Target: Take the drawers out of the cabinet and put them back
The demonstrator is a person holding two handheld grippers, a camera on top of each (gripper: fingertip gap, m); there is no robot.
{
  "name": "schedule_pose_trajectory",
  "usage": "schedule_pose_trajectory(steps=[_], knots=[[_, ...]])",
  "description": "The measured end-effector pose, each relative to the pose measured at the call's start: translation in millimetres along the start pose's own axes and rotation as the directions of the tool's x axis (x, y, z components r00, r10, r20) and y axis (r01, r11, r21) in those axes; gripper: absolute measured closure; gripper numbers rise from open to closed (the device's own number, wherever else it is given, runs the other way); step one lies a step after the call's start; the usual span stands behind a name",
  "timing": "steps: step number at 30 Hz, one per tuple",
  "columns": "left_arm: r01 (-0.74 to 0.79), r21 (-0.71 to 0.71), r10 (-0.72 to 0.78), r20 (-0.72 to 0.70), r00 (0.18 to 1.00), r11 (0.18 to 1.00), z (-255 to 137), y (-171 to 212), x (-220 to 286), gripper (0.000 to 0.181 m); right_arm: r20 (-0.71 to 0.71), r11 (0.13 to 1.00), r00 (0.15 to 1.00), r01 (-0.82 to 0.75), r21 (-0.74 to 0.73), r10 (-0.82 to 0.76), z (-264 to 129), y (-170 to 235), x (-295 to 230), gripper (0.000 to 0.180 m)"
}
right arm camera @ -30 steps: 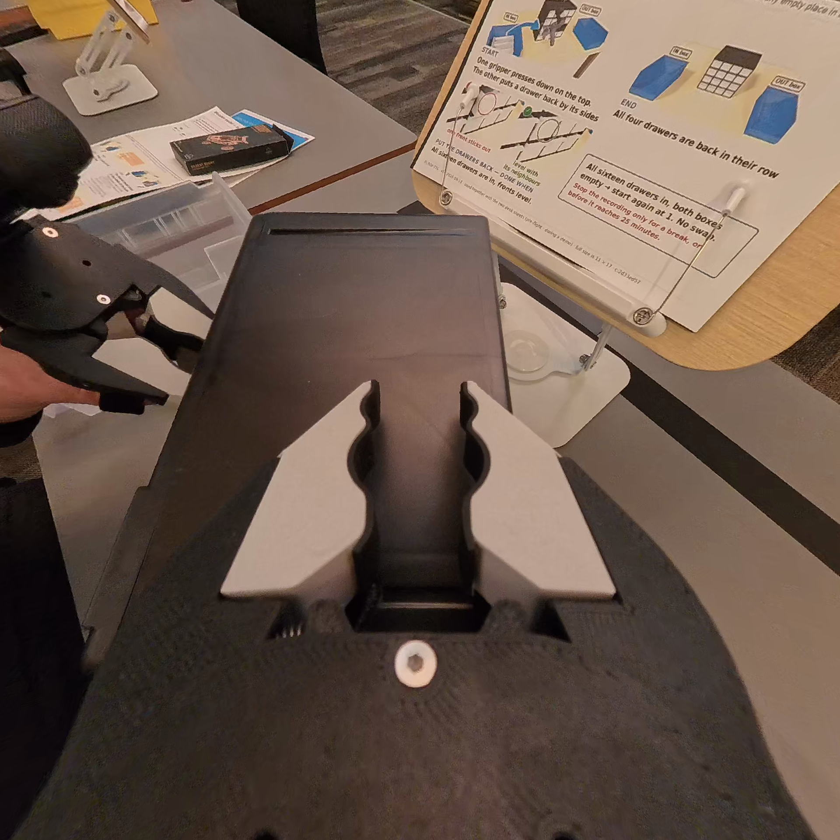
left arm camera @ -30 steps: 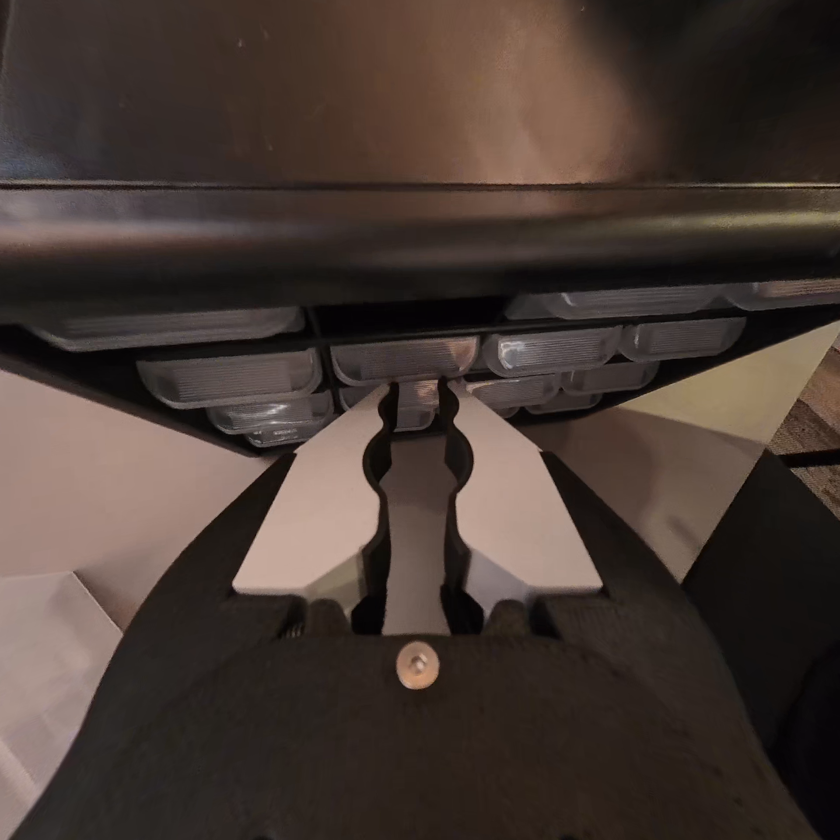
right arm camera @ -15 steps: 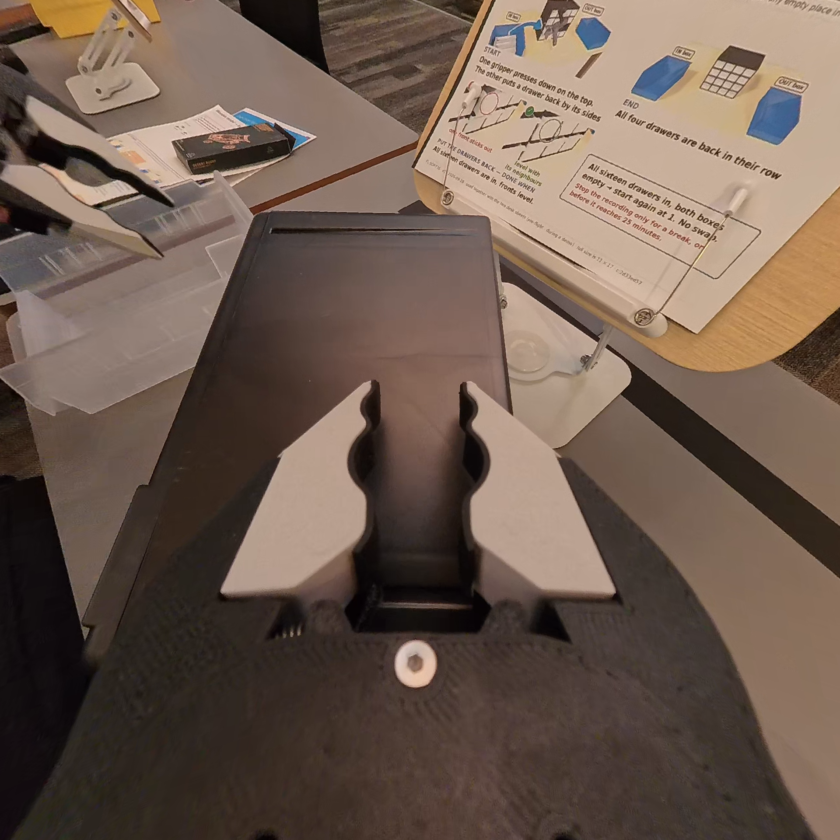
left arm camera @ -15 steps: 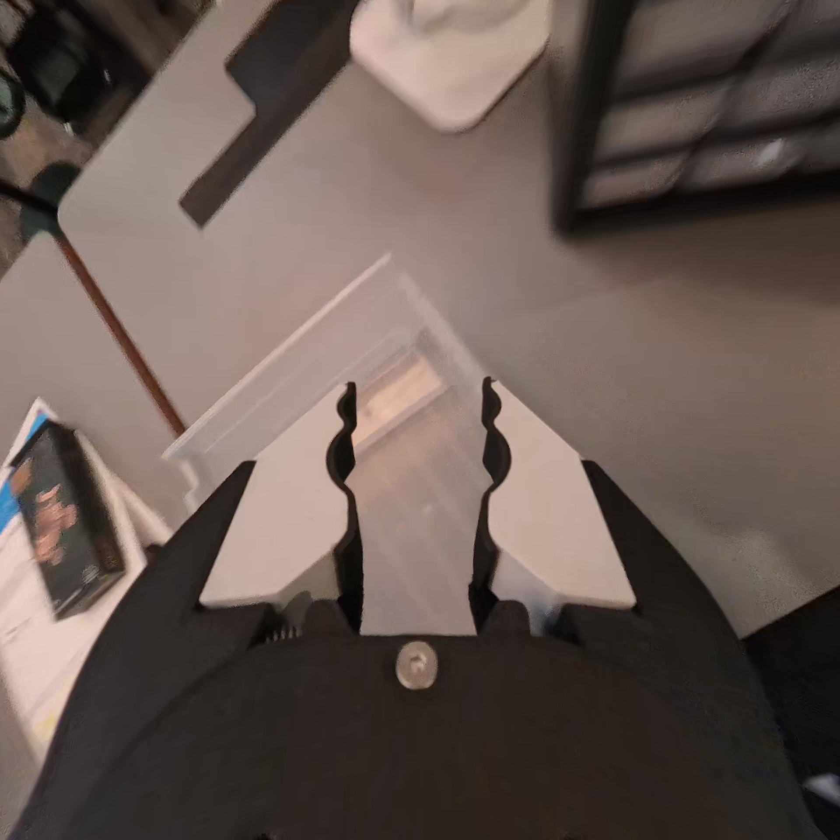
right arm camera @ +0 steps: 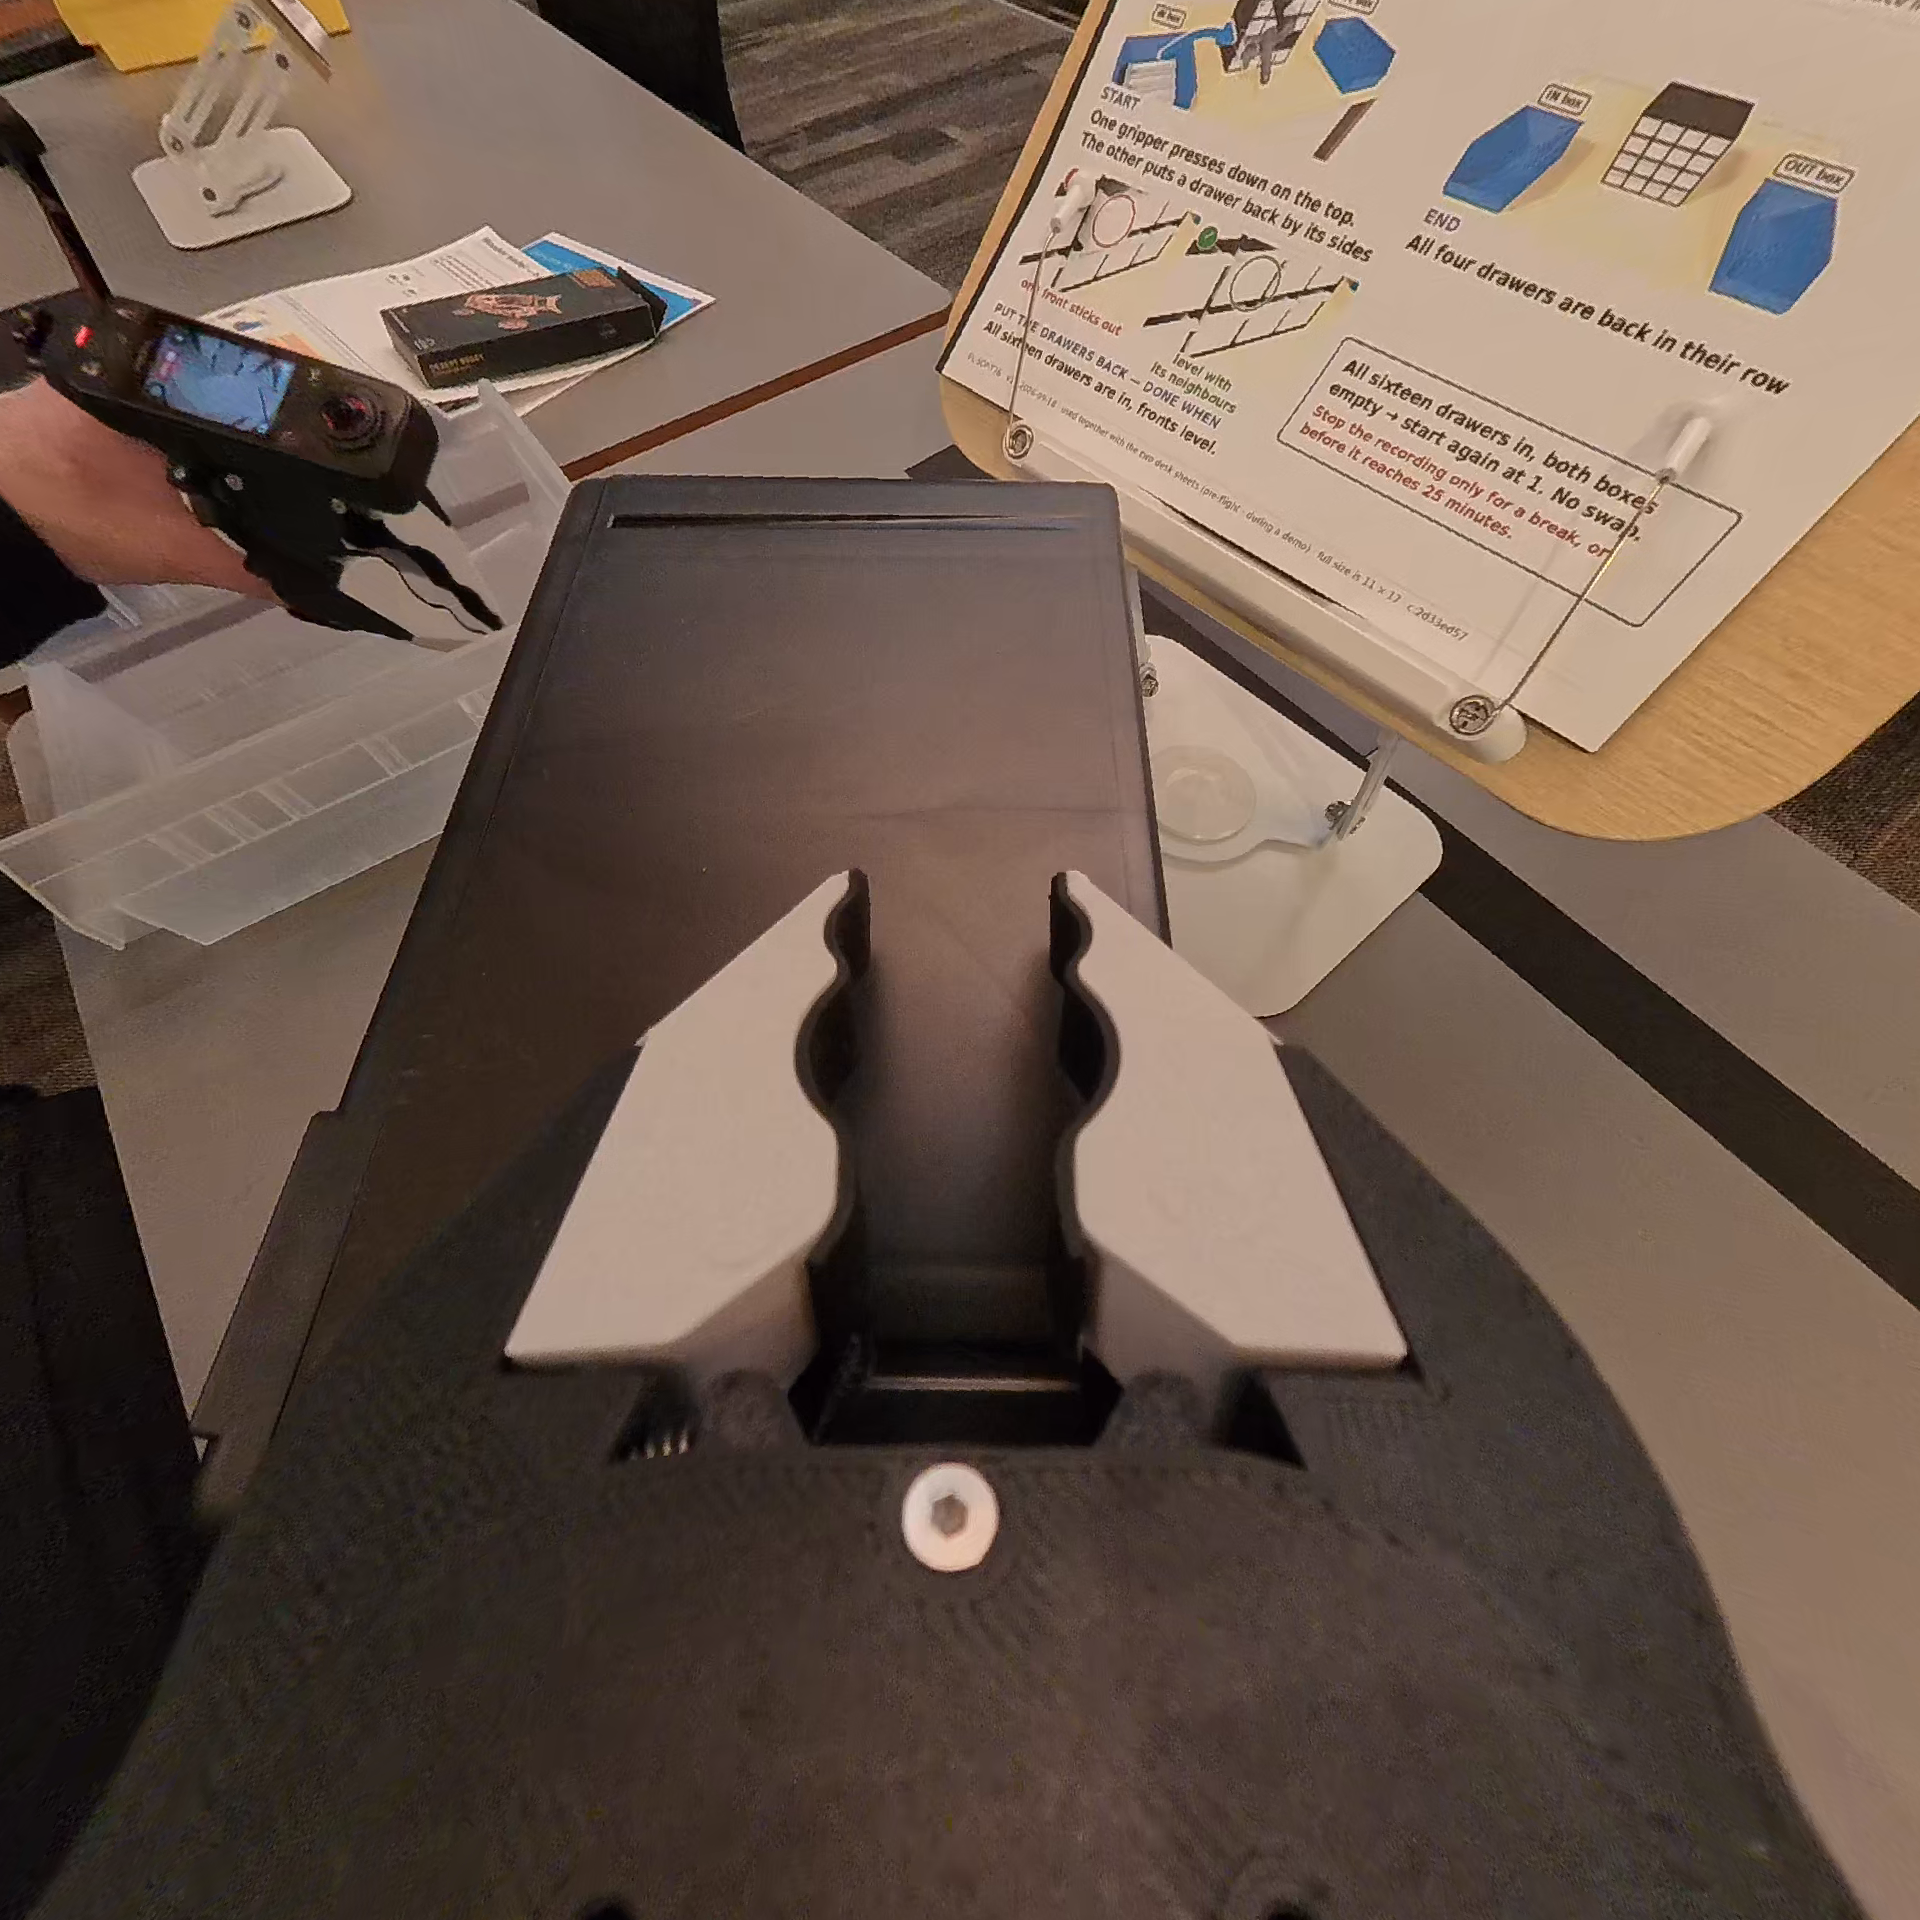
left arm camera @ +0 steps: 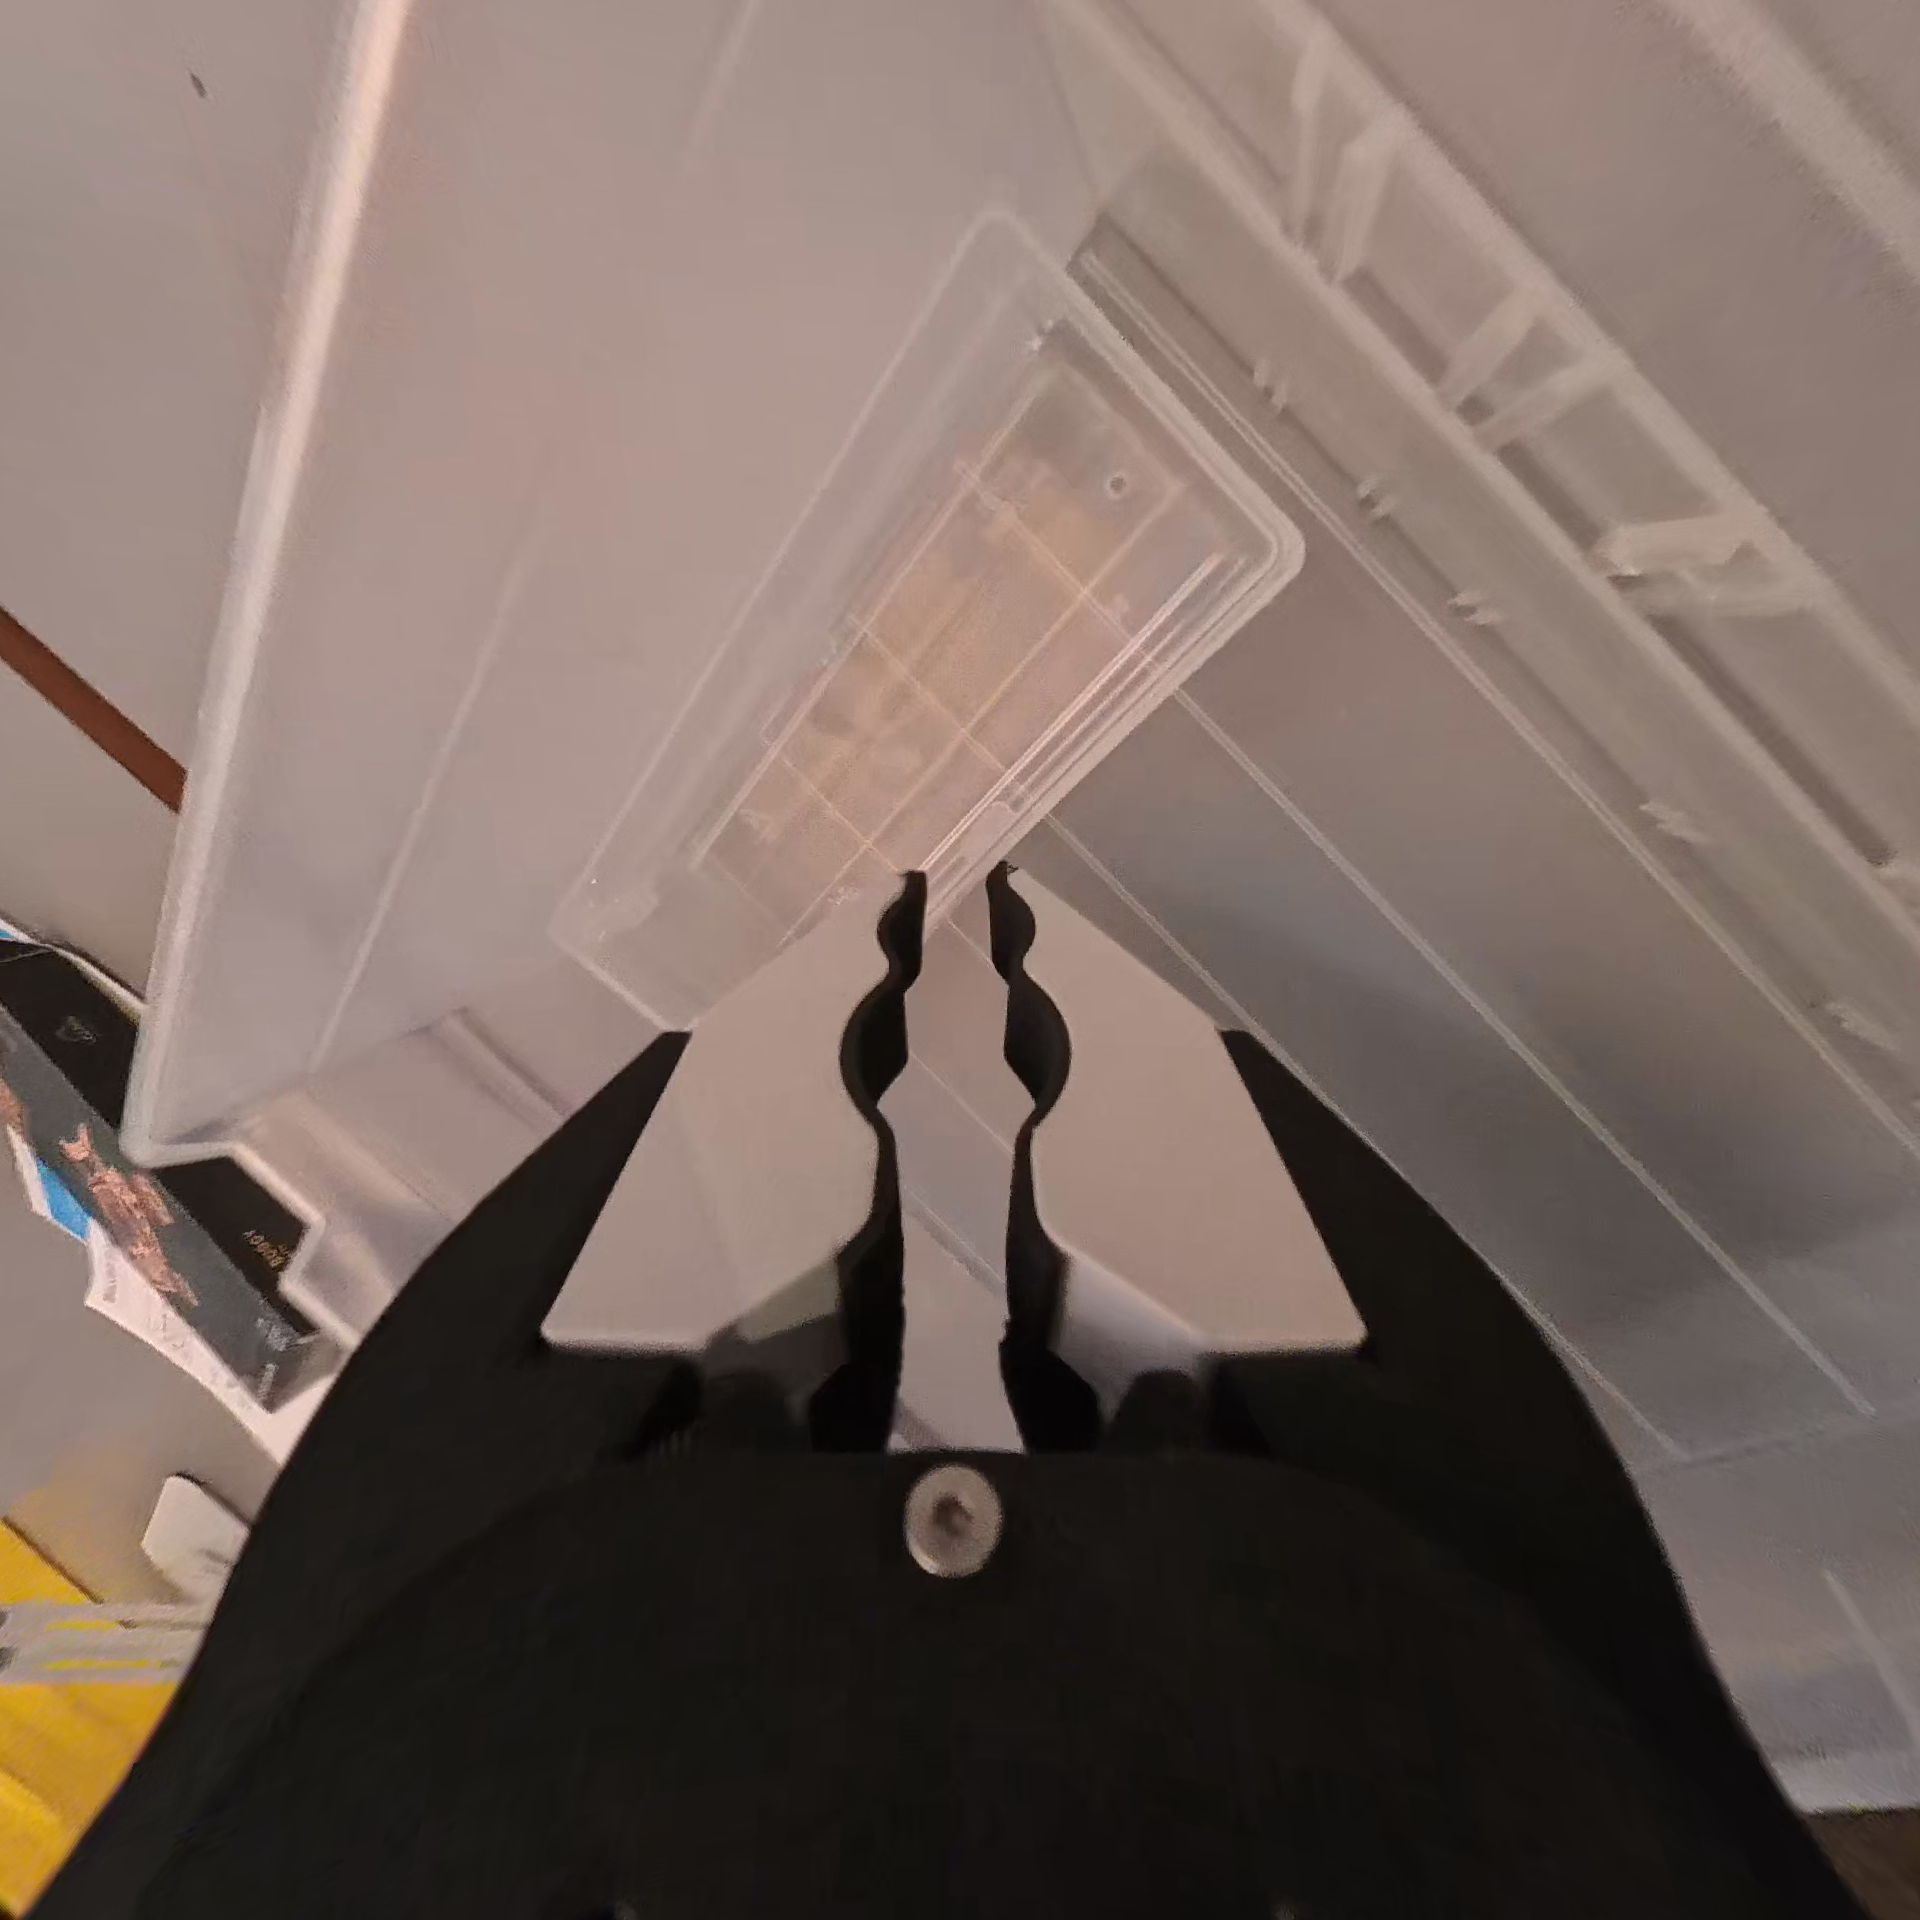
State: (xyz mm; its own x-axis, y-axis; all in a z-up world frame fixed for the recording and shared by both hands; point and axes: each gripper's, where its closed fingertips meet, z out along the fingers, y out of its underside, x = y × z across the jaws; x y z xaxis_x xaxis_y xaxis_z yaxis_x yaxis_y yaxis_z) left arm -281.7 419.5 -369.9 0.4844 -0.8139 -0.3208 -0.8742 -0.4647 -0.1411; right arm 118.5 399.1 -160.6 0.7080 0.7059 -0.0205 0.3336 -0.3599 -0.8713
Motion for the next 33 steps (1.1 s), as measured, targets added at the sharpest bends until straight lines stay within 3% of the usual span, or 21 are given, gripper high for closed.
schedule_pose_trajectory(steps=[5, 7, 11, 13, 16, 20, 23, 25, 27, 31, 33], knots=[[0.180, -0.081, -0.192, -0.176, 0.965, 0.980, -16.8, 5.8, 40.0, 0.181, 0.000, 1.000, 1.000, 0.000, 0.001, 0.000, 0.1, -0.2, 0.2, 0.146], [0.210, -0.093, -0.227, -0.233, 0.946, 0.973, -25.3, 1.3, 60.0, 0.175, -0.001, 1.000, 1.000, 0.000, 0.004, 0.000, 0.0, -0.4, 0.5, 0.147], [0.294, -0.028, -0.293, -0.235, 0.927, 0.955, -41.3, -3.9, 65.8, 0.145, -0.003, 1.000, 1.000, -0.001, 0.007, 0.001, -0.2, -0.5, 0.3, 0.147], [0.401, 0.007, -0.391, -0.207, 0.897, 0.916, -48.2, -0.7, 55.8, 0.113, -0.004, 1.000, 1.000, -0.001, 0.010, 0.001, -0.4, -0.6, 0.2, 0.147], [0.514, -0.030, -0.510, -0.188, 0.840, 0.857, -52.0, 16.7, 56.0, 0.086, -0.003, 1.000, 1.000, -0.001, 0.010, 0.001, -0.4, -0.6, 0.3, 0.147], [0.598, -0.122, -0.610, -0.196, 0.767, 0.792, -44.8, 37.7, 76.4, 0.073, -0.004, 1.000, 1.000, -0.002, 0.014, 0.002, -0.5, -0.9, 0.3, 0.147], [0.627, -0.159, -0.646, -0.245, 0.723, 0.762, -32.6, 40.8, 86.3, 0.072, -0.006, 1.000, 1.000, -0.003, 0.015, 0.003, -0.6, -0.8, 0.3, 0.147], [0.619, -0.167, -0.636, -0.321, 0.702, 0.768, -31.5, 35.7, 91.9, 0.085, -0.005, 1.000, 1.000, -0.003, 0.015, 0.003, -0.7, -0.8, 0.2, 0.147], [0.543, -0.154, -0.561, -0.328, 0.760, 0.825, -31.9, 37.4, 88.5, 0.091, -0.005, 1.000, 1.000, -0.002, 0.011, 0.002, -0.5, -0.6, 0.1, 0.147], [0.466, -0.189, -0.502, -0.256, 0.826, 0.864, -32.9, 57.3, 71.6, 0.097, -0.005, 1.000, 1.000, -0.003, 0.015, 0.003, -0.6, -0.9, 0.3, 0.147], [0.491, -0.199, -0.529, -0.271, 0.804, 0.848, -33.7, 59.2, 73.3, 0.084, -0.005, 1.000, 1.000, -0.003, 0.019, 0.004, -0.8, -1.1, 0.3, 0.147]])
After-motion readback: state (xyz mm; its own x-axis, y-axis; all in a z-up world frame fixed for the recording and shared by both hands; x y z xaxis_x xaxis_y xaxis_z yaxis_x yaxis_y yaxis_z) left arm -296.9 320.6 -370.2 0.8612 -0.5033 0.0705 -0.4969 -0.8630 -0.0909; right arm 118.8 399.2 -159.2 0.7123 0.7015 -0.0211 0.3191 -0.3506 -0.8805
